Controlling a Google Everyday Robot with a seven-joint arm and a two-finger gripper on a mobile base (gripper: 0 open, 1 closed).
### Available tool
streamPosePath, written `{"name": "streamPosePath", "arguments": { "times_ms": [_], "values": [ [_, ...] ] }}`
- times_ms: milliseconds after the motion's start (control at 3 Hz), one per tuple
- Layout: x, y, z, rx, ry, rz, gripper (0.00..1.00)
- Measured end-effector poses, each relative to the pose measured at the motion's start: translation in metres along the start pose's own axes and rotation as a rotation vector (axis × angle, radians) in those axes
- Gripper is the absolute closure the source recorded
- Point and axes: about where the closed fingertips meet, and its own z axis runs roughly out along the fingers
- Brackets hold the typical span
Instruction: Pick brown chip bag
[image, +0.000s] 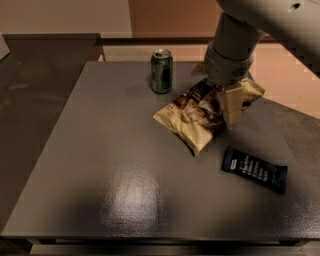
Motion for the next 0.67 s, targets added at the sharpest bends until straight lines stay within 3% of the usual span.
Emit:
{"name": "streamPosePath", "arguments": {
  "times_ms": [667],
  "values": [
    [0.0097, 0.0021, 0.0069, -0.016, 0.039, -0.026, 0.42]
  ]
}}
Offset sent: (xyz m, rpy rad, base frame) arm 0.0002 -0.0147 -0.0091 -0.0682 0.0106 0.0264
